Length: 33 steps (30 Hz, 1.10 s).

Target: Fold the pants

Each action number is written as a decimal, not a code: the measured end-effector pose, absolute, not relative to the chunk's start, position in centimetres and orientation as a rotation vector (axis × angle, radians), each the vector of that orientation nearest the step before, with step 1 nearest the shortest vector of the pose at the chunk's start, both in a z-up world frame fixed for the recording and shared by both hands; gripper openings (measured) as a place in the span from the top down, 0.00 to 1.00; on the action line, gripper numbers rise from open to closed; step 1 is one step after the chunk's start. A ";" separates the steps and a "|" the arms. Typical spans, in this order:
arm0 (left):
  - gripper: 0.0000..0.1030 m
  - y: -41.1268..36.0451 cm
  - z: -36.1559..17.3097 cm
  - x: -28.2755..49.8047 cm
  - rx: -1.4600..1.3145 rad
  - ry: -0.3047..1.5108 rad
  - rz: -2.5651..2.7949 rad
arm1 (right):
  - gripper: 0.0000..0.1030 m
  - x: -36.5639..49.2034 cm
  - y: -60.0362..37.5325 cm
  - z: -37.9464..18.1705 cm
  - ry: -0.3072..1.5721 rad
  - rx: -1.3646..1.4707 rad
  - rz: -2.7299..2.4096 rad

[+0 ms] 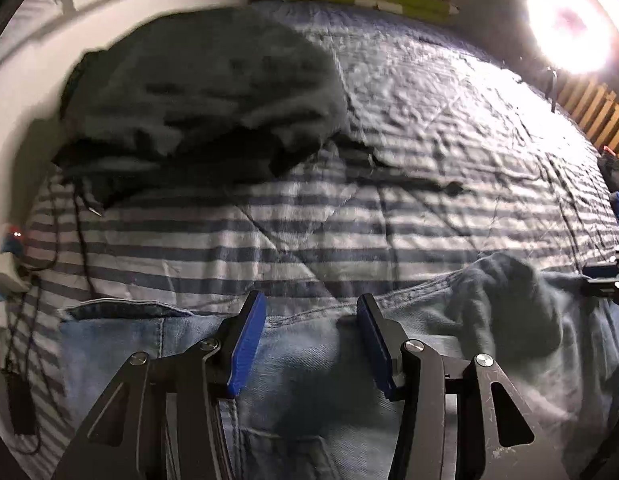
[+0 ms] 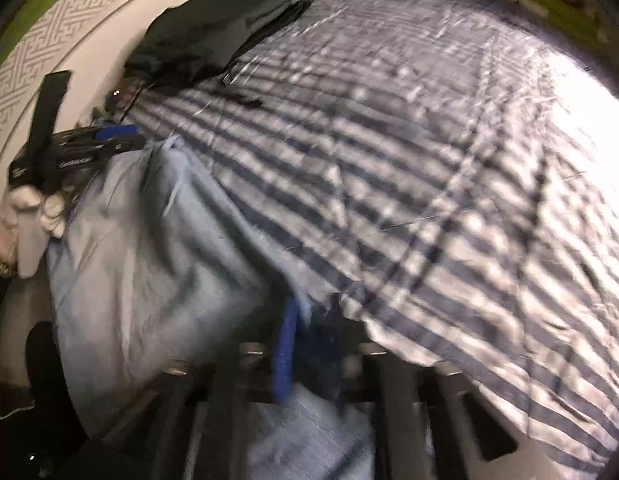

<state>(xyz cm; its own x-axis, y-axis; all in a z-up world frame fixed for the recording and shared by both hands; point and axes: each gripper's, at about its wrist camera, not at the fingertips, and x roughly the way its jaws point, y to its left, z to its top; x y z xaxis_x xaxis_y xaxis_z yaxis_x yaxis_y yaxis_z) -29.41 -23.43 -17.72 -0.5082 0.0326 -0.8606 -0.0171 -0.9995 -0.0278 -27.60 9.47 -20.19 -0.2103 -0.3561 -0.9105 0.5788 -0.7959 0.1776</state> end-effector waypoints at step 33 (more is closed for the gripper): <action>0.46 6.6 -14.9 -14.6 -1.314 0.393 2.230 | 0.53 3.7 61.8 -18.1 -1.157 1.500 -2.775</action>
